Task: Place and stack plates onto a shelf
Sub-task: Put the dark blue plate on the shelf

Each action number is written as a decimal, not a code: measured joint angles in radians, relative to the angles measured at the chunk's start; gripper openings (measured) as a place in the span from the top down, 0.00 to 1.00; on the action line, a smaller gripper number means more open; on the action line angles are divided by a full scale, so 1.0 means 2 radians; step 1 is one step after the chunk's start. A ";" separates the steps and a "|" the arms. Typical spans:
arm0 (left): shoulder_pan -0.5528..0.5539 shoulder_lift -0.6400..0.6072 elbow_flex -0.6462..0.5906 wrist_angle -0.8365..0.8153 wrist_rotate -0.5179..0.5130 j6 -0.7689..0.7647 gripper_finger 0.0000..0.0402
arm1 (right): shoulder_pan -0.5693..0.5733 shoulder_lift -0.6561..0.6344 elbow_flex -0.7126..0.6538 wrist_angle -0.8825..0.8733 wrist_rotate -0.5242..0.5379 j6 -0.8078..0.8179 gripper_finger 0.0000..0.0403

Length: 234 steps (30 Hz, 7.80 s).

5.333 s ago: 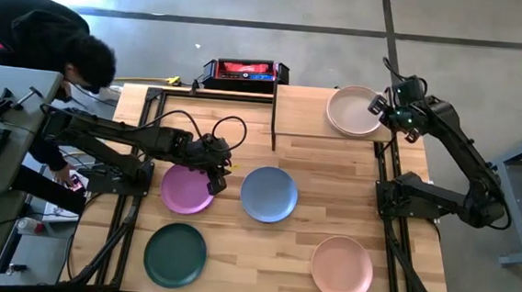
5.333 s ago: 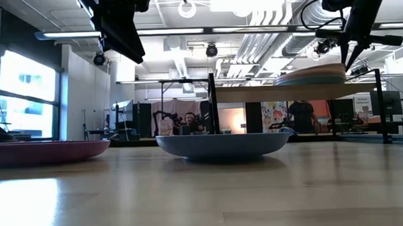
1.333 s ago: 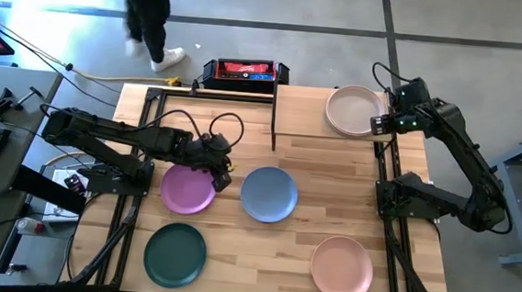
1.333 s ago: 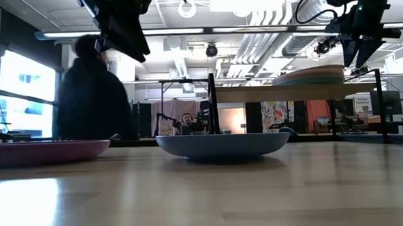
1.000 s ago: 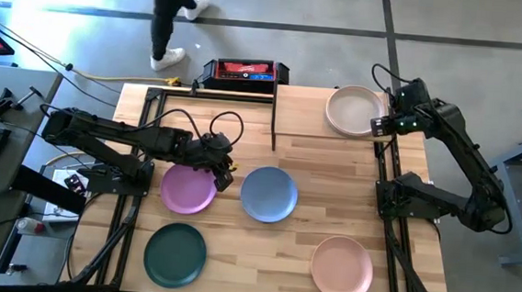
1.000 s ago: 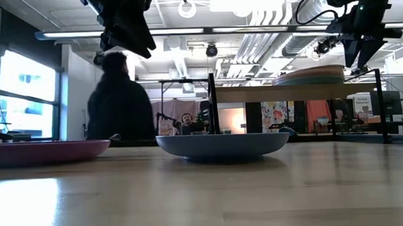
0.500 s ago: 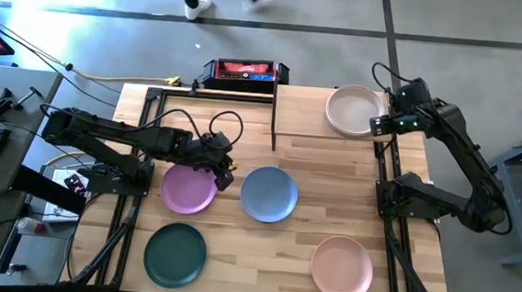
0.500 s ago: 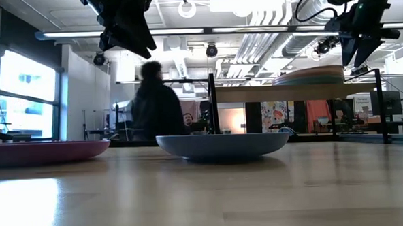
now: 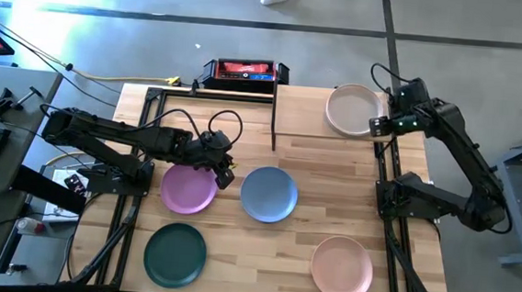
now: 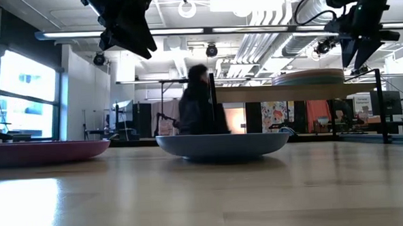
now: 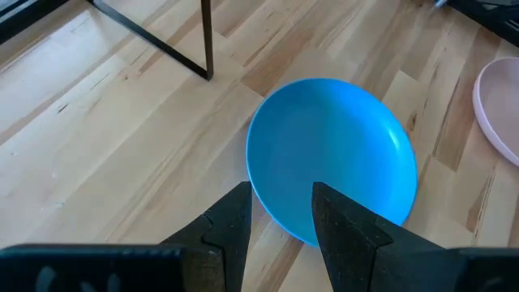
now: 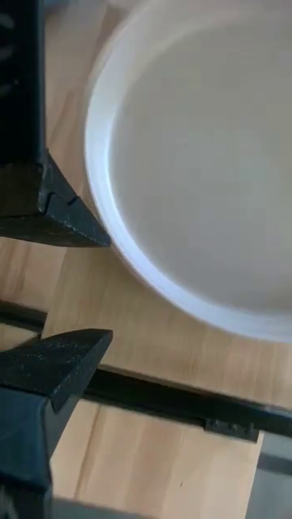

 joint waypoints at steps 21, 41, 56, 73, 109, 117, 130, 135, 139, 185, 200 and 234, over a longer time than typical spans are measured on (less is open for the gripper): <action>0.017 0.000 0.000 0.002 0.004 0.041 0.70 | 0.175 -0.034 0.000 0.092 -0.160 0.149 0.62; 0.083 0.085 0.000 0.017 0.135 -0.079 0.70 | 0.439 -0.026 0.000 0.094 -0.048 0.366 0.62; 0.085 0.195 0.000 0.084 0.162 -0.095 0.70 | 0.503 0.015 0.000 0.097 -0.020 0.381 0.62; 0.088 0.263 0.000 0.133 0.198 -0.106 0.70 | 0.515 0.026 0.000 0.099 -0.020 0.377 0.62; 0.072 0.261 0.165 -0.029 0.163 0.036 1.00 | 0.518 0.023 0.000 0.191 0.006 0.344 0.62; 0.093 0.261 0.271 -0.111 0.155 0.087 1.00 | 0.518 -0.006 0.000 0.270 0.006 0.309 0.62; 0.174 0.261 0.389 -0.108 0.107 0.159 1.00 | 0.518 -0.069 0.000 0.357 0.046 0.248 0.62; 0.208 0.260 0.419 -0.091 0.089 0.184 1.00 | 0.518 -0.070 0.000 0.356 0.046 0.242 0.62; 0.233 0.261 0.426 -0.054 0.089 0.188 1.00 | 0.518 -0.069 0.000 0.346 0.046 0.239 0.62; 0.282 0.348 0.428 0.006 0.080 0.130 1.00 | 0.518 -0.069 0.000 0.337 0.045 0.232 0.62; 0.274 0.251 0.429 -0.011 0.084 0.153 1.00 | 0.517 -0.069 0.000 0.312 0.124 0.177 0.62; 0.228 0.221 0.429 -0.027 -0.091 0.197 1.00 | 0.479 0.019 0.000 0.211 0.266 0.297 0.62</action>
